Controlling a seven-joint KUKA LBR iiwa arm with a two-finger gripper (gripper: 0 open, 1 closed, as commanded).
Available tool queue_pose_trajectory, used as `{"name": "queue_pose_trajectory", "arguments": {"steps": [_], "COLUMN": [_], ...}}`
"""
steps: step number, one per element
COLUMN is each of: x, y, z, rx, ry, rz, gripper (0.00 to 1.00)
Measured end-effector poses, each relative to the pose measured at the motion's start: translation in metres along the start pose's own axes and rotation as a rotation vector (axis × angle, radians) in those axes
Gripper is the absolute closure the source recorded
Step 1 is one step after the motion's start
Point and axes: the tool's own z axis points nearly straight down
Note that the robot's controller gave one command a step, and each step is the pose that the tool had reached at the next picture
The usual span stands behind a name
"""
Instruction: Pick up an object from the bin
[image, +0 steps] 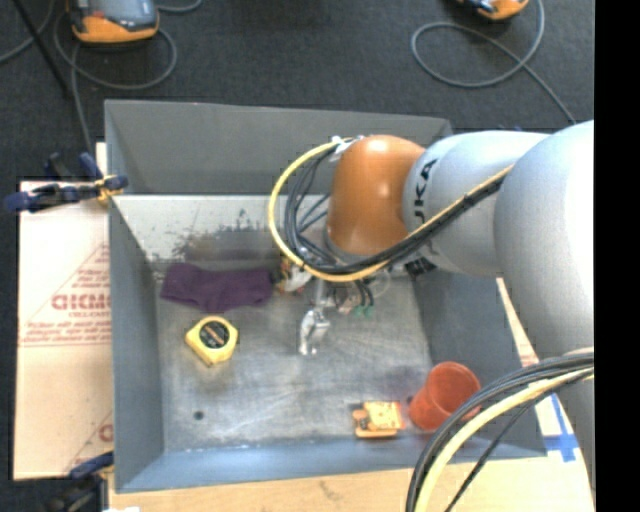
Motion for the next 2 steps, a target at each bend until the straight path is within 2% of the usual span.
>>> {"name": "queue_pose_trajectory", "arguments": {"steps": [1, 2], "x": [-0.009, -0.012], "y": [-0.008, -0.012], "z": [-0.023, -0.041], "rx": [-0.003, -0.002], "ry": [0.018, 0.012], "rz": [0.03, 0.05], "gripper": [0.0, 0.0]}}
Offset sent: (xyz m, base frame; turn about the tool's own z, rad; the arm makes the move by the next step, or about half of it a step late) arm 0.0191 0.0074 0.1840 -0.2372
